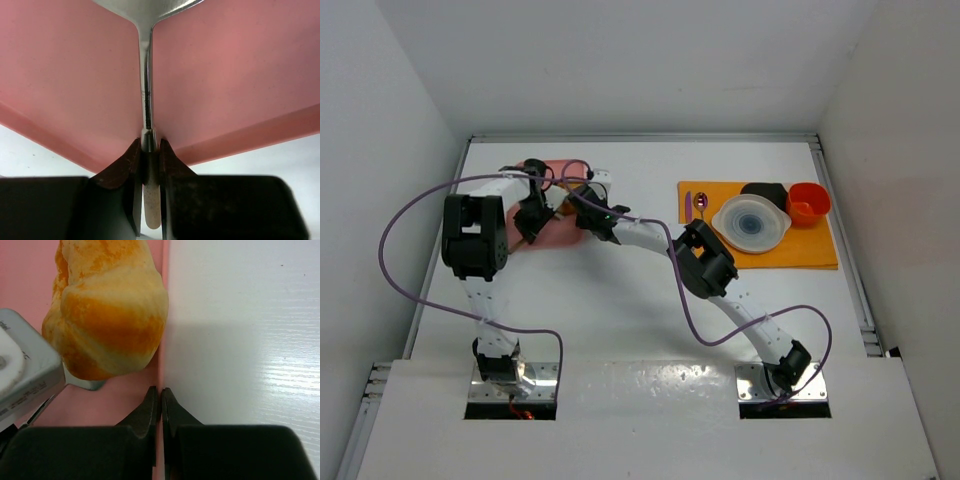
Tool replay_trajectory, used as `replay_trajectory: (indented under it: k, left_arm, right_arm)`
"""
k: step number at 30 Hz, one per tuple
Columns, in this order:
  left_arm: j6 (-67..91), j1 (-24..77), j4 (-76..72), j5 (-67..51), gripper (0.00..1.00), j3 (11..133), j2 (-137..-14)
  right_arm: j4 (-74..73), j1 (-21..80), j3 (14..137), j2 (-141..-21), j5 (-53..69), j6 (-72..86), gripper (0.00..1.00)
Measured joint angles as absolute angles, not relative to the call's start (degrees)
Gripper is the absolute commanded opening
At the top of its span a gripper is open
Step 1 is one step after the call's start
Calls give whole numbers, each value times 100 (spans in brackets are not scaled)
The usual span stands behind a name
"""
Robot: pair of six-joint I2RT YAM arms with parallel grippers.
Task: Place the bread
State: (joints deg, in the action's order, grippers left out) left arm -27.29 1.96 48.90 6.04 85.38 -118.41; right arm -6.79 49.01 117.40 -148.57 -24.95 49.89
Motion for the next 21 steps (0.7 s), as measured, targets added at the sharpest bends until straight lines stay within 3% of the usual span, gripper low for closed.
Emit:
replay_trajectory:
  k: [4,7,10,16,21]
  left_arm:
    - [-2528,189,4696,598,0,8468,-11719]
    - [-2440,178,4578,598,0,8468,-11583]
    - [-2362,174,4515,600,0,8468,-11493]
    - [-2333,141,4504,596,0,8488,-11487]
    - [-2320,141,4692,513,0,8866,-11487]
  right_arm:
    - [-449,4901,11566,-14803,-2486,4991,0]
    - [-336,4901,11493,-14779,-2458,4974,11]
    - [-231,4901,11452,-14770,-2370,4923,27]
    - [84,4910,10938,-14468,-2333,4794,45]
    - [368,4831,9981,-13815,-2327,4600,51]
